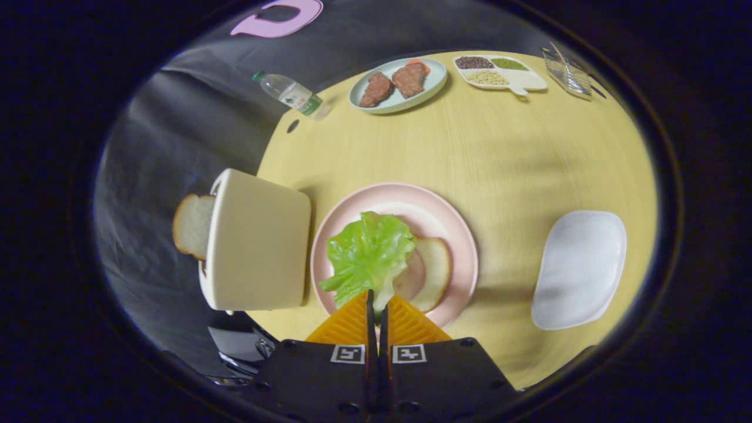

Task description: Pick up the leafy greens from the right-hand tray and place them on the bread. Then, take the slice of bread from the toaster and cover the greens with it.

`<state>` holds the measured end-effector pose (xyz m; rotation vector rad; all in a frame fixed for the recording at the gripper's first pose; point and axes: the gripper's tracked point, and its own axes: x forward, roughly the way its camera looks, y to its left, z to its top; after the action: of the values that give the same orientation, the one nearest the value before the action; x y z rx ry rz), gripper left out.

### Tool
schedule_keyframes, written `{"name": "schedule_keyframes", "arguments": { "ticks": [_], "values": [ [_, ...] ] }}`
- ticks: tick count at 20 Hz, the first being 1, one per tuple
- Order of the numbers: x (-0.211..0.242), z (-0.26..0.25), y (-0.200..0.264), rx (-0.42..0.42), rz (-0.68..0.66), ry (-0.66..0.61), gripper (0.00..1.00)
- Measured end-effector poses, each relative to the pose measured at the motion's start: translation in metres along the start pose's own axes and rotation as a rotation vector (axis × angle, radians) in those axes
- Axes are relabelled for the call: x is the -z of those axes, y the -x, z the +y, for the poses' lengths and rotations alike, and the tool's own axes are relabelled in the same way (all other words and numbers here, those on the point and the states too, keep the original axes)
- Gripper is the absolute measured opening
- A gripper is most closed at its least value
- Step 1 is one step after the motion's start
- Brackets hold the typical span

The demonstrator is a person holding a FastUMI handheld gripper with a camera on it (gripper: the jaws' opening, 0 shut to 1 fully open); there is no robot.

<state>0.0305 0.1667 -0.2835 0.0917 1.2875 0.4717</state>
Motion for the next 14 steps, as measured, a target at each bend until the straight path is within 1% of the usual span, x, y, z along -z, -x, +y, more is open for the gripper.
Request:
{"name": "schedule_keyframes", "arguments": {
  "ticks": [6,12,14],
  "values": [
    [0.01,-0.028,-0.015,0.133,0.035,0.085,0.03],
    [0.007,-0.04,-0.014,0.211,0.028,0.162,0.17],
    [0.006,-0.04,-0.008,0.215,0.026,0.152,0.24]
  ]
}}
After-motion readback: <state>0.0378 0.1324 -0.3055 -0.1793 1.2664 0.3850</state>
